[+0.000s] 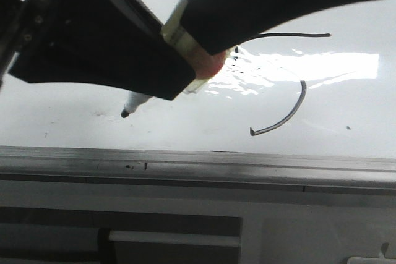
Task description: Write number 5 on whiteboard
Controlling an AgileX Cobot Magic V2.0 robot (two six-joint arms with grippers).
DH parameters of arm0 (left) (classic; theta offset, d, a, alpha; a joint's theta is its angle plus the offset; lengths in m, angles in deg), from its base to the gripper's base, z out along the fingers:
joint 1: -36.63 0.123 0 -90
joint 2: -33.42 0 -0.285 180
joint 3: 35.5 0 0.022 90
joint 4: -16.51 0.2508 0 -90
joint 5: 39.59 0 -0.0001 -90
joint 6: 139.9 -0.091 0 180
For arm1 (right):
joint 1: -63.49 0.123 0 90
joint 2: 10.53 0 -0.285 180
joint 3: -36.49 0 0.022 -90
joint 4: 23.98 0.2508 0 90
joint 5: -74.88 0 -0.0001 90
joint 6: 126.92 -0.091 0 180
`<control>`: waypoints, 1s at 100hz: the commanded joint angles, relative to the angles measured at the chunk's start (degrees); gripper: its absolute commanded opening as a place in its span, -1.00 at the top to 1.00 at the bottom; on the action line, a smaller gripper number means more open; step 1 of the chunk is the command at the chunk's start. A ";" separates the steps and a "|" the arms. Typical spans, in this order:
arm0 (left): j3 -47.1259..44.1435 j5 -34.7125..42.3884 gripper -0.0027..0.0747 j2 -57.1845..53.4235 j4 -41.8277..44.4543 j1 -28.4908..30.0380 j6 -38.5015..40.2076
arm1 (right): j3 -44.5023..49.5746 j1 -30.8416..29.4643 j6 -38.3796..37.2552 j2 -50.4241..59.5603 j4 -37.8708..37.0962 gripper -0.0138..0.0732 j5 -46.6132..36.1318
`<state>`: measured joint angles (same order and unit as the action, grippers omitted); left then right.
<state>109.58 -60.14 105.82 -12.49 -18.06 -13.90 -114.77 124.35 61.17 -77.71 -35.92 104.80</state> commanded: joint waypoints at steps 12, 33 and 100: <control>2.04 3.35 0.98 -0.96 -1.76 0.53 8.17 | -4.28 0.01 0.67 5.88 -0.87 -0.46 -2.11; 1.03 10.84 0.98 -0.86 -1.76 4.29 25.06 | -5.65 0.01 -2.49 12.14 -1.01 0.03 -0.41; -1.42 26.93 0.98 10.43 -11.93 7.35 31.09 | -5.65 0.01 -7.39 17.53 -1.22 0.80 6.01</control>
<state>106.63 -37.44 116.19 -23.60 -10.78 16.72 -118.48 124.35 54.38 -60.52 -36.06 114.41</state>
